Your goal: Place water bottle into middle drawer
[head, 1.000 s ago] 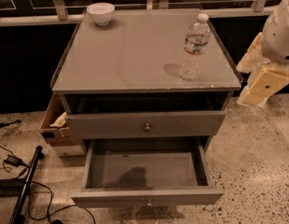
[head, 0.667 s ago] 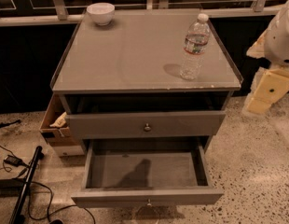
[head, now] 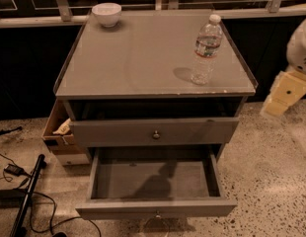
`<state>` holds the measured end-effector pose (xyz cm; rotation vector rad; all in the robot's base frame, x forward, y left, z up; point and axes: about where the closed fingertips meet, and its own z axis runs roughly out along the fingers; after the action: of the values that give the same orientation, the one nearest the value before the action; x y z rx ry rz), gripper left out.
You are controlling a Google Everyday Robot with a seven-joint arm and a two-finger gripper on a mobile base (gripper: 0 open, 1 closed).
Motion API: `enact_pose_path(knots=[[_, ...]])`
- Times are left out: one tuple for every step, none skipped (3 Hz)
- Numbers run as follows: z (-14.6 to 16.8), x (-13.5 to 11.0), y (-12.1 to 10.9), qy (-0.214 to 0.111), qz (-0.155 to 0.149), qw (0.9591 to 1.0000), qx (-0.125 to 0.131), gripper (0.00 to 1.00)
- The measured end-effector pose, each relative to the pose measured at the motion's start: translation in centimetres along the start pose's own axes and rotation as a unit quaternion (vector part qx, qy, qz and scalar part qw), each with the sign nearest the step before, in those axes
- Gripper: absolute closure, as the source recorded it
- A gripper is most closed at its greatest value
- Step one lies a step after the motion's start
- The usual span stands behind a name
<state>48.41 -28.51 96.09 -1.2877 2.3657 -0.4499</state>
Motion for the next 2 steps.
enact_pose_path(knots=[[1.2, 1.2, -3.1, -0.031, 0.039, 0.9980, 0.040, 0.00], [2.2, 2.6, -6.1, -0.094, 0.072, 0.9904, 0.072, 0.00]])
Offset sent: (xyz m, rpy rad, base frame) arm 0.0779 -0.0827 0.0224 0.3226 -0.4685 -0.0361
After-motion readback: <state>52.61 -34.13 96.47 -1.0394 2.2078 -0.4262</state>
